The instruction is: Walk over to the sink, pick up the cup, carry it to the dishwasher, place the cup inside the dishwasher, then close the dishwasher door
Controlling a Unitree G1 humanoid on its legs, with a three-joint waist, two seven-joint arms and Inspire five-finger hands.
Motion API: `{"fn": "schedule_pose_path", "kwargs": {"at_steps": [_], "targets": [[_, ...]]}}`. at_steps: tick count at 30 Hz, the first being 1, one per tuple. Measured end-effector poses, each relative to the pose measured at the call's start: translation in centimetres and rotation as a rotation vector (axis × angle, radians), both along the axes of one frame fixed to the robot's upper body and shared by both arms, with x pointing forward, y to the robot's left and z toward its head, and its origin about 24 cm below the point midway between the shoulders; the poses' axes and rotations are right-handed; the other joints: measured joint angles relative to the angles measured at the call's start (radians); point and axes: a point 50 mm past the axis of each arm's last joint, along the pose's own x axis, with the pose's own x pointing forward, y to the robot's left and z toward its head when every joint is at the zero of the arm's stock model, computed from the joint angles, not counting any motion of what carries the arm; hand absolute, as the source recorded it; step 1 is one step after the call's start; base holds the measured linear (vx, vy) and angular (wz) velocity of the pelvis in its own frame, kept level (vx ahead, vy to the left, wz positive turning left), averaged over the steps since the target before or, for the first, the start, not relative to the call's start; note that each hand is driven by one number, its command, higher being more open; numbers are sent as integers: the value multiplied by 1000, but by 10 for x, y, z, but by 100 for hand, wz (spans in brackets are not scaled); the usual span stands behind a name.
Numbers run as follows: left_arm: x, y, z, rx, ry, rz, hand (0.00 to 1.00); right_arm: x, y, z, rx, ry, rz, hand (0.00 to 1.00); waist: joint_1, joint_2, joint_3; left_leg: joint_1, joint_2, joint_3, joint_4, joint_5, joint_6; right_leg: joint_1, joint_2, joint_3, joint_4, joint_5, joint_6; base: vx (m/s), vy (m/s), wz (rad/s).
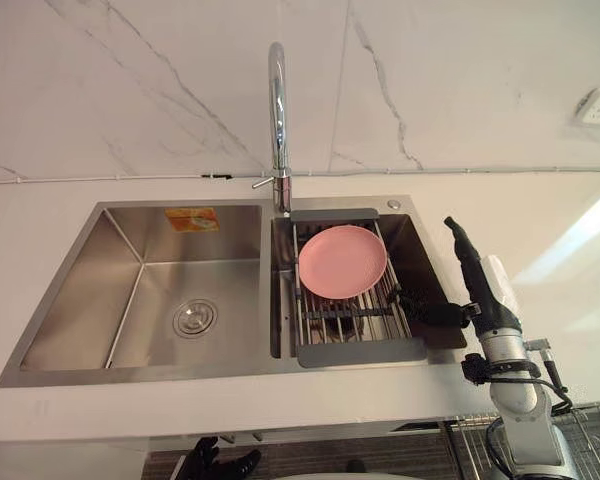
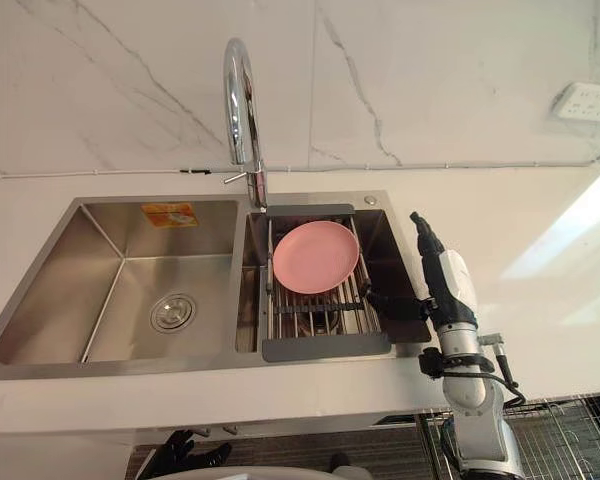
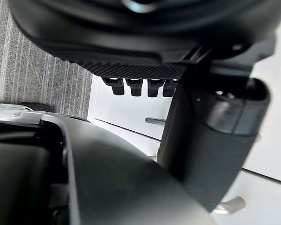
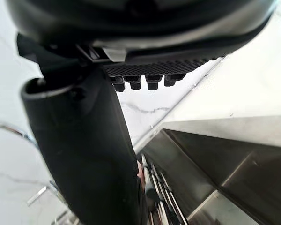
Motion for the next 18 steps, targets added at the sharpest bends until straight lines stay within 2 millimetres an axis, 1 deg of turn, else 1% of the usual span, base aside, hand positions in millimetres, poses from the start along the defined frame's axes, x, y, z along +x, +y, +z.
{"fn": "schedule_pose_path", "kwargs": {"at_steps": [4,8,12,15,18], "targets": [[0,0,0,-4,-3,-5,100,3,8,-2,-55,-10,14,100,3,0,0,-1,0,-2,0,1,-1,0,0,-2,-1,0,0,-31,-19,1],[1,-1,0,-8,-5,-10,100,4,10,-1,-100,-19,13,100,5,0,-1,-1,0,-4,-4,6,-1,0,0,-3,-1,0,0,-43,-23,2],[1,-1,0,-10,-5,-18,100,5,16,-4,-98,-13,35,100,5,-1,-3,0,0,-5,-16,16,-1,-6,1,-6,1,0,0,-45,-29,2],[1,-1,0,-12,-6,-21,100,10,21,-8,-92,3,56,100,6,-2,-3,0,0,-6,-17,18,0,-6,0,-7,2,1,0,-41,-24,1],[2,-1,1,-17,-11,-27,100,14,25,-11,-104,8,70,100,16,-4,-5,0,0,-7,-17,18,0,-5,0,-7,2,1,0,-36,-20,1]]}}
